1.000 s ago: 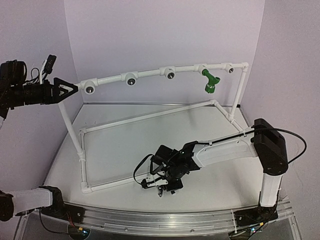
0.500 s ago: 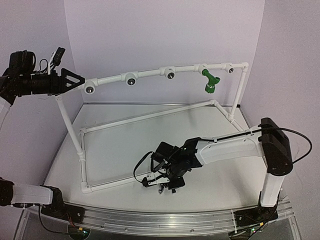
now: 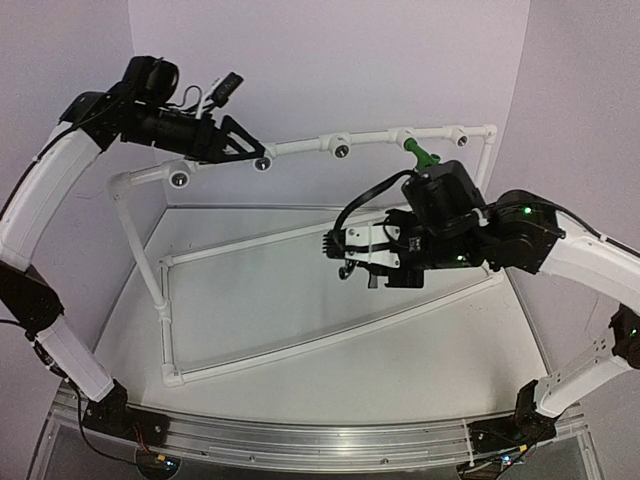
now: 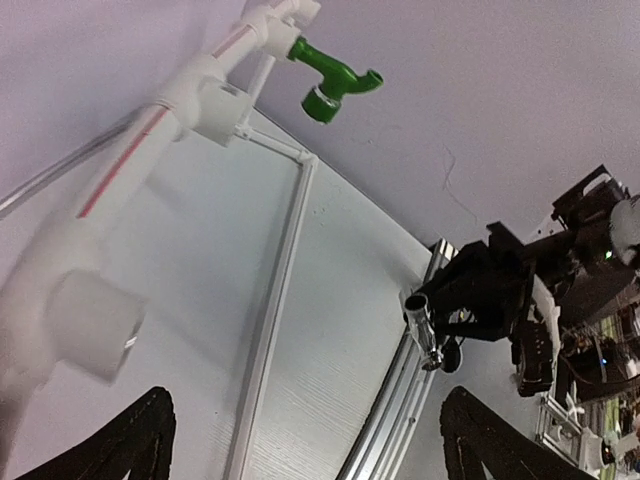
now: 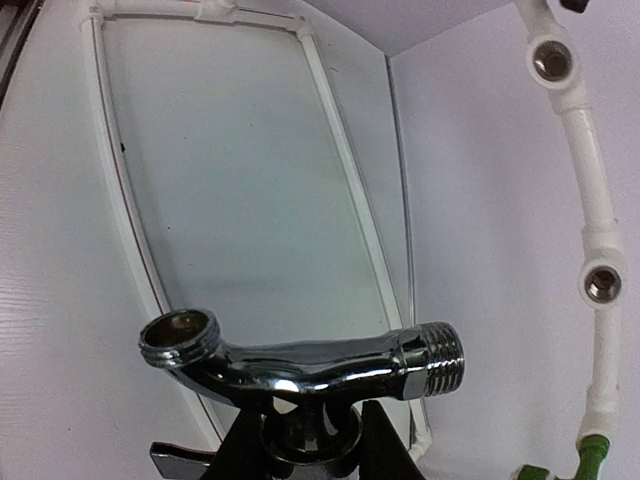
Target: Install the water faucets
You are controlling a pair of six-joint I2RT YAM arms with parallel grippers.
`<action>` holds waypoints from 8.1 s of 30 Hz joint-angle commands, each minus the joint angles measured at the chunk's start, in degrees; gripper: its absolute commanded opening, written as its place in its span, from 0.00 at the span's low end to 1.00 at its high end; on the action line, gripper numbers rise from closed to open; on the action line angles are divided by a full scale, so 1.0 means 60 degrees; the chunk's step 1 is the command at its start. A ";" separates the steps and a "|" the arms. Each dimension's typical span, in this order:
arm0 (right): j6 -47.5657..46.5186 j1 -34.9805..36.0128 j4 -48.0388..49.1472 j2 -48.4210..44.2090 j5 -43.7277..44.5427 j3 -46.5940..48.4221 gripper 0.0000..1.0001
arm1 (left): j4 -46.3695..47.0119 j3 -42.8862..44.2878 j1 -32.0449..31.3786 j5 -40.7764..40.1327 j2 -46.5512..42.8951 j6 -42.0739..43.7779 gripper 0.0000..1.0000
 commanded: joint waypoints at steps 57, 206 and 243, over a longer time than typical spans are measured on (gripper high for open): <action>-0.1081 0.0174 0.0362 0.0082 -0.0647 0.0332 0.03 | 0.2910 -0.2418 -0.2780 0.2574 0.1760 -0.3283 0.04; -1.1686 0.0012 1.4516 -0.1701 0.0824 -0.5873 0.00 | 1.1745 -0.6098 -0.3088 -0.0639 -0.1064 -0.8772 0.73; -0.8983 -0.0869 1.4883 0.2066 0.4416 -0.2278 0.00 | 0.0885 0.2641 -0.0278 -0.4831 0.1265 0.0841 1.00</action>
